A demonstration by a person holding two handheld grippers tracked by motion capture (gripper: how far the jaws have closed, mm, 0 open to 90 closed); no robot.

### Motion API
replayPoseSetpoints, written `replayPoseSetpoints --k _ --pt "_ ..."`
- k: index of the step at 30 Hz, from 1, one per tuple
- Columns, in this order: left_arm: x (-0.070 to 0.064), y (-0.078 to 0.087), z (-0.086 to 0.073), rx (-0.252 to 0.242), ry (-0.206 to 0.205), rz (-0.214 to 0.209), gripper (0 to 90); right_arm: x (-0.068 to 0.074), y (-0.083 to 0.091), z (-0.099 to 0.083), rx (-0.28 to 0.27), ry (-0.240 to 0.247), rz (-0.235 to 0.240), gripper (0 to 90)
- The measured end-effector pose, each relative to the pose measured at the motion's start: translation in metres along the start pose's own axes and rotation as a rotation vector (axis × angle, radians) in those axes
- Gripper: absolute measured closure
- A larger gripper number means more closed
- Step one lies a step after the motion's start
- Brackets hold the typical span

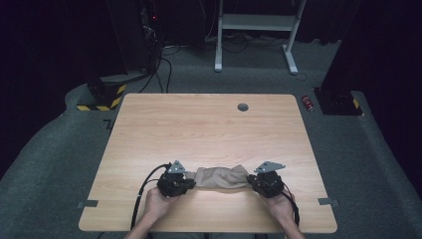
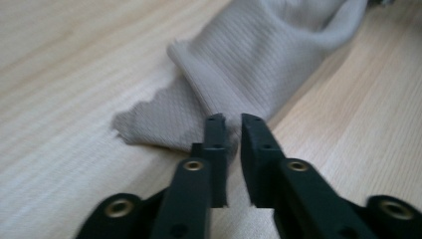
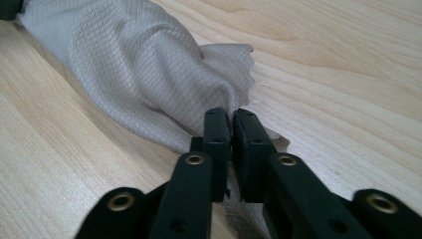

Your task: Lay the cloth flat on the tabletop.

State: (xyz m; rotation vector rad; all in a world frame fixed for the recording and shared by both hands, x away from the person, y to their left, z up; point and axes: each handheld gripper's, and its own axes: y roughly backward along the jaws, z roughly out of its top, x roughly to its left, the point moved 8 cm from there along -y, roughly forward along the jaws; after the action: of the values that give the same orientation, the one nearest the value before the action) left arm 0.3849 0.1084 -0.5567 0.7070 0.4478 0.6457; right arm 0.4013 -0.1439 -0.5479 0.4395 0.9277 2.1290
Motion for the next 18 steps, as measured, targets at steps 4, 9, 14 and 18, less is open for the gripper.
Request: replayPoseSetpoints --k 4,9,14,18 --pt "0.011 0.007 0.012 -0.042 0.029 0.057 67.6 -0.006 0.011 0.018 -0.07 -0.043 -0.022 76.2" --pt "0.024 0.001 0.01 -0.009 0.083 0.122 61.8 -0.005 0.002 0.034 -0.072 -0.052 -0.02 69.8" --pt "0.033 -0.005 0.002 0.014 0.115 0.155 59.0 -0.003 -0.029 0.042 0.003 -0.068 0.003 68.4" --pt "0.035 -0.006 -0.002 0.021 0.118 0.174 57.5 -0.001 -0.045 0.04 0.073 -0.056 0.026 87.2"
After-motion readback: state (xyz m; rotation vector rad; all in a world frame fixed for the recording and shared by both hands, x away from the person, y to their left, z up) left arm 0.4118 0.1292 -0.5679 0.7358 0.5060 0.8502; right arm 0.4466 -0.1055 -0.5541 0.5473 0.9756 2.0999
